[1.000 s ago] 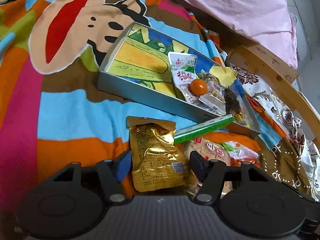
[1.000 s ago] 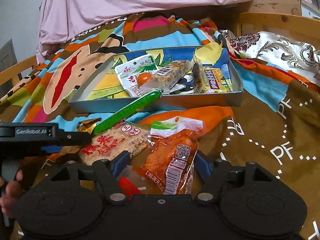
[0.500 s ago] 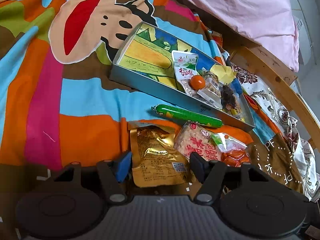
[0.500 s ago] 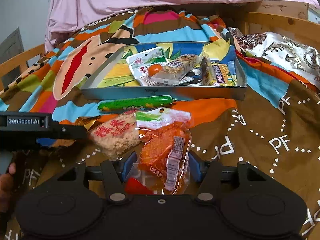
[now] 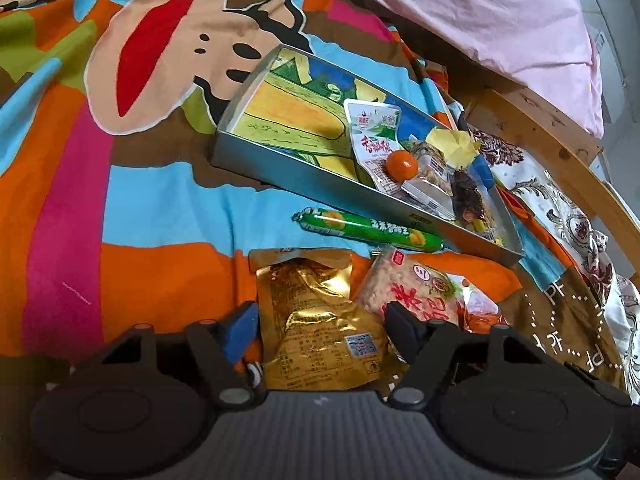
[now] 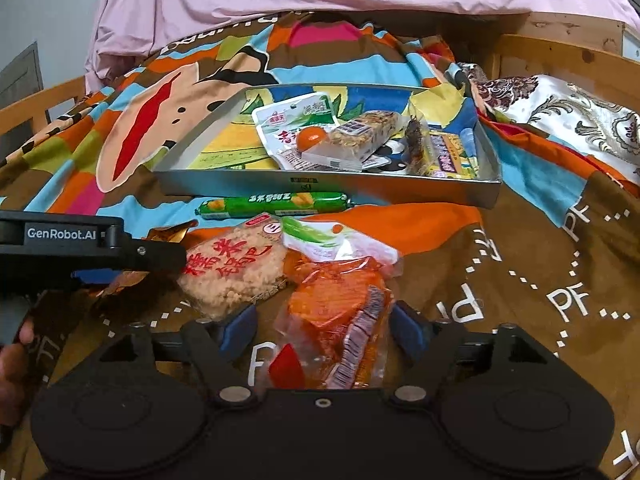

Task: Organize snacks
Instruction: 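Grasp the gold foil packet with the left tool while the right tool holds the orange pack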

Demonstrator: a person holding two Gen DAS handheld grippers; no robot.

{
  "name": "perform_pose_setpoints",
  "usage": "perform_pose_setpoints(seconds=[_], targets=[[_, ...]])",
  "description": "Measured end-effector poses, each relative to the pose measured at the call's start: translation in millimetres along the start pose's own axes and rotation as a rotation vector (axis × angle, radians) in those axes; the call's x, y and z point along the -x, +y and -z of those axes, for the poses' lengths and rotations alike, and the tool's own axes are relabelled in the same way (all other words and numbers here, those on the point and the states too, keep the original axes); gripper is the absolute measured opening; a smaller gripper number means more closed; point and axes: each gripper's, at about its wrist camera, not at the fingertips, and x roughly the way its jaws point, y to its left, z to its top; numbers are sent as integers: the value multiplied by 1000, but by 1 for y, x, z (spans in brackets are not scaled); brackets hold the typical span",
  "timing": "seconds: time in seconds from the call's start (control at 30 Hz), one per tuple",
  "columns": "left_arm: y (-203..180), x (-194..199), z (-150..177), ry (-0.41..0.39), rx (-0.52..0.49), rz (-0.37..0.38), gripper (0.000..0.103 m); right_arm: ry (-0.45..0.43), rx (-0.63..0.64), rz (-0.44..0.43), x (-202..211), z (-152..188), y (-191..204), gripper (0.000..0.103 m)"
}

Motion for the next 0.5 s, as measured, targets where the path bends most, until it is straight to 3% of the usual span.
perform_pose_setpoints(seconds=[0.07, 0.17, 0.5], targets=[[0, 2, 1, -8, 7, 0, 70, -3, -2, 8, 1, 0, 0, 59], [-2, 5, 3, -13, 1, -7, 69, -5, 0, 9, 1, -1, 0, 57], [0, 12, 4, -15, 32, -11, 64, -7, -4, -6, 2, -1, -1, 62]])
